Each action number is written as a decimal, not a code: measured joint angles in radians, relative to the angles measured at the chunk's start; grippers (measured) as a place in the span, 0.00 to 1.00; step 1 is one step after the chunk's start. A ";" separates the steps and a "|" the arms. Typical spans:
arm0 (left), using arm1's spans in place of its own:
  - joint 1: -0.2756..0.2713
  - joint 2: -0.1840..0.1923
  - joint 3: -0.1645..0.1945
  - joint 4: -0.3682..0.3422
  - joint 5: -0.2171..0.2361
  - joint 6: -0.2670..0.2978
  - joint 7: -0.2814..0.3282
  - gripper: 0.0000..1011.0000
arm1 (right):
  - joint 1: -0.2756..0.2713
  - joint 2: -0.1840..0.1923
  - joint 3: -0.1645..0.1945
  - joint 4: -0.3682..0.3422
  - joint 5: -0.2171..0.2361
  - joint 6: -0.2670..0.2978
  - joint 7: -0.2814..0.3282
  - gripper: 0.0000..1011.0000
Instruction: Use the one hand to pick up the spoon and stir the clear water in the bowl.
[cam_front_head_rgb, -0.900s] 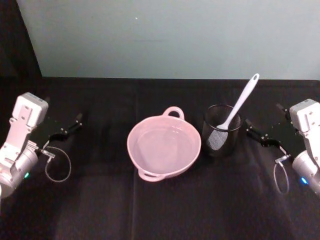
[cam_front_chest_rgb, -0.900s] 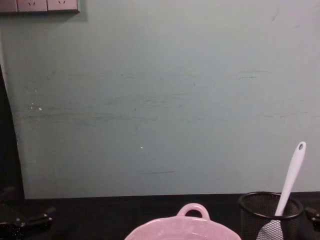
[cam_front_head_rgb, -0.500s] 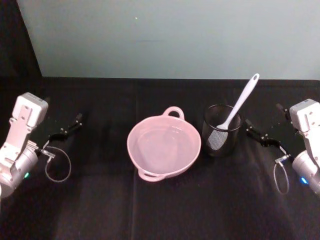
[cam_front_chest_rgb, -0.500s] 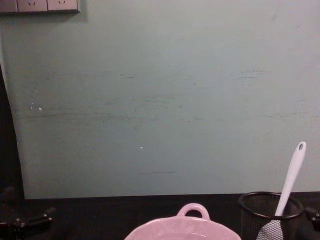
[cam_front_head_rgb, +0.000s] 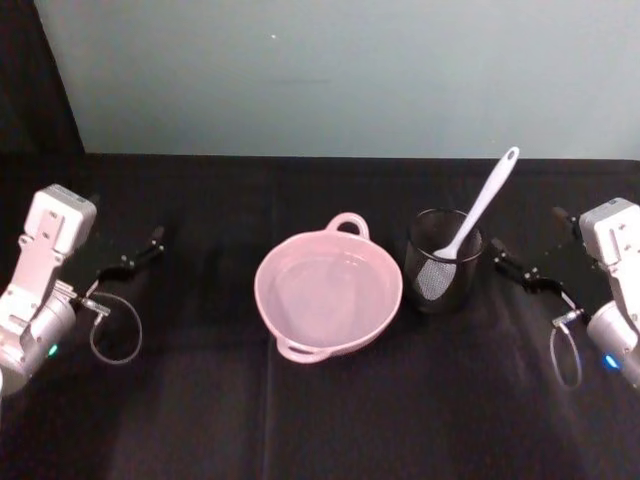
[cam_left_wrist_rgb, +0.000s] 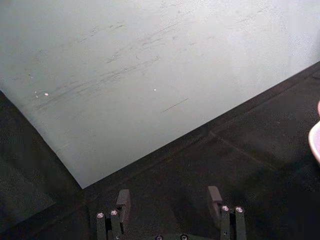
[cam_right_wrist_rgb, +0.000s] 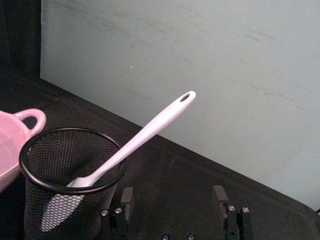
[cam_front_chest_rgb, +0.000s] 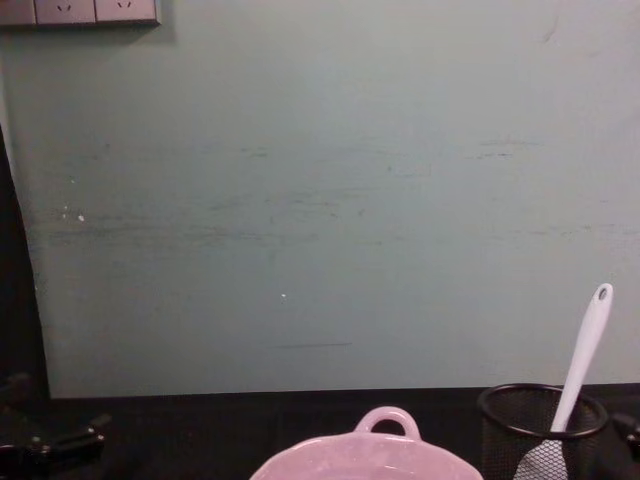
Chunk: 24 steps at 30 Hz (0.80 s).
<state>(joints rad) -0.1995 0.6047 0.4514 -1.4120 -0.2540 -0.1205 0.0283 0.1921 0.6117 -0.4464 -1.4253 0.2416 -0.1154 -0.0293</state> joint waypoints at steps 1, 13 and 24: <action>0.000 0.000 0.000 0.000 0.000 0.000 0.000 1.00 | -0.005 0.004 0.004 -0.008 -0.005 0.005 -0.003 0.99; 0.000 0.000 0.000 0.000 0.000 0.000 0.000 1.00 | -0.117 0.050 0.142 -0.138 0.193 0.018 0.110 0.99; 0.000 0.000 0.000 0.000 0.000 0.000 0.000 1.00 | -0.081 -0.004 0.263 -0.149 0.608 0.246 0.348 0.99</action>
<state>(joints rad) -0.1995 0.6047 0.4514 -1.4120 -0.2539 -0.1205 0.0283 0.1112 0.6075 -0.1834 -1.5738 0.8495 0.1302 0.3186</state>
